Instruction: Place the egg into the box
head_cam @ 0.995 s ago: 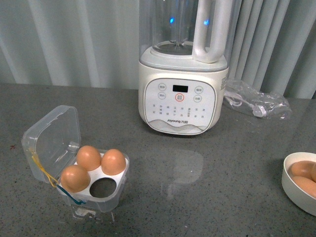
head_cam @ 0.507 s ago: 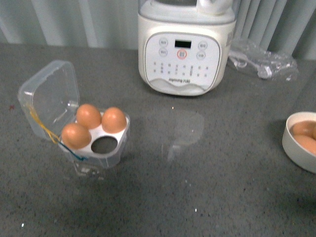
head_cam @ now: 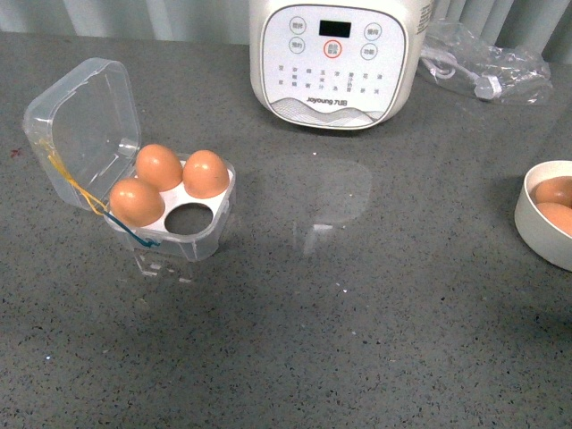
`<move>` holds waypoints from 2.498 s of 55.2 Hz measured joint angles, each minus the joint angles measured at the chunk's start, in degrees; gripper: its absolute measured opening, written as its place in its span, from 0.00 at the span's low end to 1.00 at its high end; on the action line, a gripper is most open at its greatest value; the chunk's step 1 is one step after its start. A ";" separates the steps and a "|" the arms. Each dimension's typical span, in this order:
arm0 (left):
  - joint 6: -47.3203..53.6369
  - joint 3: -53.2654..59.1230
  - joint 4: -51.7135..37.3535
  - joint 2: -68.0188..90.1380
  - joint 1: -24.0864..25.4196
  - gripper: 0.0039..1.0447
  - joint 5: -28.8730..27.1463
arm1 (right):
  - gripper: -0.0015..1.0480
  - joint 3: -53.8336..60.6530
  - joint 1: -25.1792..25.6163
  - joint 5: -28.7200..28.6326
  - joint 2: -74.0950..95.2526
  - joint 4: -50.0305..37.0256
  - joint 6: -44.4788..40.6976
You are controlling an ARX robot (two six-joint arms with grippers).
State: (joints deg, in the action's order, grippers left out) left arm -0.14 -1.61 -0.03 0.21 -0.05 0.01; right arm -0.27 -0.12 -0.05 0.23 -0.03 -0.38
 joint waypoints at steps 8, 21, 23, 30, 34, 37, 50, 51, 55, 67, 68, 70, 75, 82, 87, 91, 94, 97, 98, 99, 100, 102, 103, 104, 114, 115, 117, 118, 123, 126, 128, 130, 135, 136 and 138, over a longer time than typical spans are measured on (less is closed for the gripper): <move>0.00 0.00 0.00 0.00 0.00 0.94 0.00 | 0.93 0.00 0.00 0.00 0.00 0.00 0.00; 0.00 0.00 0.00 0.00 0.00 0.94 0.00 | 0.93 0.00 0.00 0.00 0.00 0.00 0.00; 0.00 0.00 0.00 0.00 0.00 0.94 0.00 | 0.93 0.00 0.00 0.00 0.00 0.00 0.00; 0.00 0.00 0.00 0.00 0.00 0.94 0.00 | 0.93 0.00 0.00 0.00 0.00 0.00 0.00; 0.00 0.00 0.00 0.00 0.00 0.94 0.00 | 0.93 0.00 0.00 0.00 0.00 0.00 0.00; 0.00 0.00 0.00 0.00 0.00 0.94 0.00 | 0.93 0.00 0.00 0.00 0.00 0.00 0.00; 0.00 0.00 0.00 0.00 0.00 0.94 0.00 | 0.93 0.00 0.00 0.00 0.00 0.00 0.00; 0.00 0.00 0.00 0.00 0.00 0.94 0.00 | 0.93 0.00 0.00 0.00 0.00 0.00 0.00; 0.00 0.00 0.00 0.00 0.00 0.94 0.00 | 0.93 0.00 0.00 0.00 0.00 0.00 0.00; 0.00 0.00 0.00 0.00 0.00 0.94 0.00 | 0.93 0.00 0.00 0.00 0.00 0.00 0.00; 0.00 0.00 0.00 0.00 0.00 0.94 0.00 | 0.93 0.00 0.00 0.00 0.00 0.00 0.00; 0.00 0.00 0.00 0.00 0.00 0.94 0.00 | 0.93 0.00 0.00 0.00 0.00 0.00 0.00; 0.00 0.00 0.00 0.00 0.00 0.94 0.00 | 0.93 0.00 0.00 0.00 0.00 0.00 0.00; 0.00 0.00 0.00 0.00 0.00 0.94 0.00 | 0.93 0.00 0.00 0.00 0.00 0.00 -0.02; 0.00 0.00 0.00 0.00 0.00 0.94 0.00 | 0.93 0.00 0.00 0.00 0.00 0.00 0.00; 0.00 0.00 0.00 0.00 0.00 0.94 0.00 | 0.93 -1.38 0.04 1.40 2.34 3.45 -2.23; 0.00 0.00 0.00 0.00 0.00 0.94 -0.02 | 0.93 -2.38 1.07 0.48 7.91 2.67 -4.46; 0.00 0.00 0.00 0.00 0.00 0.94 0.00 | 0.93 -2.95 2.60 -1.46 14.34 -0.87 -5.73; 0.00 0.00 0.00 0.00 0.00 0.94 -0.02 | 0.93 -3.10 3.19 -2.01 16.96 -2.73 -6.16; 0.00 0.00 0.00 0.00 0.00 0.94 -0.02 | 0.93 -3.26 3.69 -2.49 19.56 -4.70 -6.62; 0.00 0.00 0.00 0.00 0.00 0.94 -0.02 | 0.93 -3.34 3.93 -2.73 20.90 -5.68 -6.86; 0.00 0.00 0.00 0.02 0.00 0.94 -0.02 | 0.93 -3.72 4.81 -3.61 26.08 -9.62 -7.65; 0.00 0.00 0.00 0.00 0.00 0.94 -0.02 | 0.93 -3.82 5.07 -3.69 27.34 -10.58 -7.72; 0.00 0.00 0.00 0.00 0.00 0.94 -0.04 | 0.93 -4.07 5.57 -4.57 29.86 -12.39 -7.89; 0.00 0.00 0.00 -0.02 0.00 0.94 -0.02 | 0.93 -6.73 7.19 -6.93 49.05 -26.18 -8.00; 0.00 0.00 0.00 -0.02 0.00 0.94 0.00 | 0.93 -7.15 7.17 -6.95 51.12 -27.63 -8.02; 0.00 0.00 0.00 -0.02 0.00 0.94 -0.02 | 0.93 -7.67 7.17 -6.99 53.86 -29.64 -8.00; 0.00 0.00 0.00 -0.02 0.00 0.94 -0.02 | 0.93 -7.82 7.17 -6.99 54.73 -30.27 -7.98; 0.00 0.00 0.00 -0.02 0.00 0.94 -0.02 | 0.93 -9.46 7.17 -7.10 62.01 -34.97 -7.32; 0.00 0.00 0.00 -0.02 0.00 0.94 -0.02 | 0.93 -10.40 7.17 -7.13 65.59 -37.16 -6.82; 0.00 0.00 0.00 -0.02 0.00 0.94 -0.02 | 0.93 -11.04 7.17 -6.97 67.63 -38.42 -6.62; 0.00 0.00 0.00 -0.02 0.00 0.94 -0.02 | 0.93 -11.91 7.17 -6.91 70.20 -40.22 -6.23; 0.00 0.00 0.00 -0.02 0.00 0.94 -0.02 | 0.93 -13.81 7.08 -6.51 74.73 -42.64 -5.73; 0.00 0.00 0.00 -0.02 0.00 0.94 -0.02 | 0.93 -14.23 7.06 -6.47 75.73 -43.15 -5.60; 0.00 0.00 0.00 -0.02 0.00 0.94 -0.02 | 0.93 -14.88 6.93 -6.38 77.13 -43.71 -5.49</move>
State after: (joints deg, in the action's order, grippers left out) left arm -0.14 -1.61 -0.03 0.19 -0.05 -0.01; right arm -15.16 6.81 -6.44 77.36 -43.75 -5.87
